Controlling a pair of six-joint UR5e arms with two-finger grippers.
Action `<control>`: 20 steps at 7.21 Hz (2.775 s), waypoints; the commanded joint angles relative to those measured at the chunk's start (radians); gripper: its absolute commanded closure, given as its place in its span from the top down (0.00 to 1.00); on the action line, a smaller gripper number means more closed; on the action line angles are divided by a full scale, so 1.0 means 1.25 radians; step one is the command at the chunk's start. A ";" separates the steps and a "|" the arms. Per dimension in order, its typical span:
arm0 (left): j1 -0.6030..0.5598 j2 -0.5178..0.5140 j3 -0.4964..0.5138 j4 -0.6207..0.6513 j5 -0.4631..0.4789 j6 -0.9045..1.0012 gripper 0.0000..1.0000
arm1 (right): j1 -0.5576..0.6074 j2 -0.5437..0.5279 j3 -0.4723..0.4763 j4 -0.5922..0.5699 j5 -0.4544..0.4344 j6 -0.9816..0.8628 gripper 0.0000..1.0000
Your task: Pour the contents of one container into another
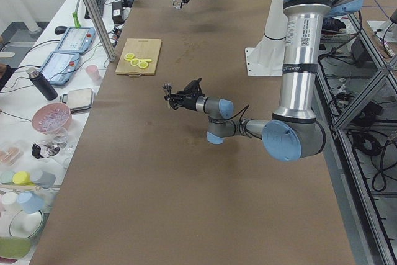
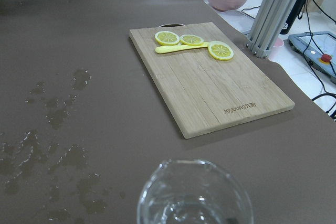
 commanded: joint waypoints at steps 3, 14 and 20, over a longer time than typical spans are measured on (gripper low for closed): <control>0.097 0.000 -0.007 0.150 0.275 -0.166 0.00 | -0.143 -0.024 -0.141 0.216 -0.174 0.077 0.00; 0.162 0.005 -0.028 0.740 0.488 -0.857 0.00 | -0.121 -0.021 -0.213 0.222 -0.033 0.079 0.00; 0.171 0.008 -0.023 0.769 0.495 -0.856 0.24 | -0.095 -0.009 -0.232 0.223 0.045 -0.028 0.00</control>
